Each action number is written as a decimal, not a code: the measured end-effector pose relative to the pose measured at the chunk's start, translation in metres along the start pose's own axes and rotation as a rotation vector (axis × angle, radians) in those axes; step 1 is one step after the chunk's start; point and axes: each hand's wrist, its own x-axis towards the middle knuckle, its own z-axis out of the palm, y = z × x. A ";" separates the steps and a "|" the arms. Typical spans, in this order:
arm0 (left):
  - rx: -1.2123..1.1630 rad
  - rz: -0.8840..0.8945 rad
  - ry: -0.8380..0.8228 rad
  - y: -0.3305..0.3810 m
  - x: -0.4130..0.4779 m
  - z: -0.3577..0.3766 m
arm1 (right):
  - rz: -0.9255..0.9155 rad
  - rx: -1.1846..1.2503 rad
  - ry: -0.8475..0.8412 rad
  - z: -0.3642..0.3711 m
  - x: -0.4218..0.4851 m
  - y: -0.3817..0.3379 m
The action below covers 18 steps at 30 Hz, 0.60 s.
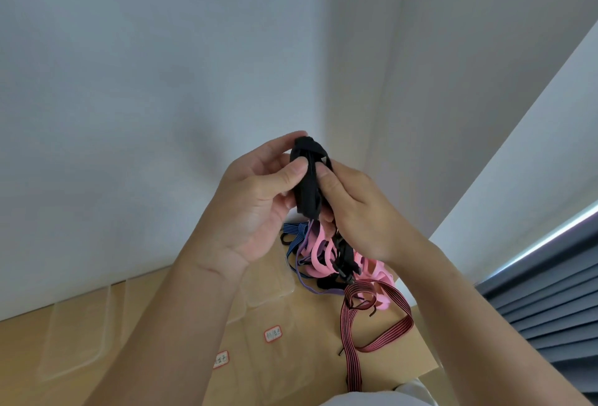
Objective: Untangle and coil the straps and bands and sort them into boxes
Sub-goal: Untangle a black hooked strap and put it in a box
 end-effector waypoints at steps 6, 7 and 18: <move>-0.108 0.002 0.013 0.000 0.002 0.005 | -0.039 0.204 0.044 0.010 -0.004 0.003; -0.107 -0.002 0.013 -0.001 0.003 0.005 | -0.039 0.224 0.073 0.012 -0.004 0.003; 0.037 -0.071 0.027 0.001 0.000 -0.001 | -0.267 -0.275 0.338 -0.009 -0.001 0.024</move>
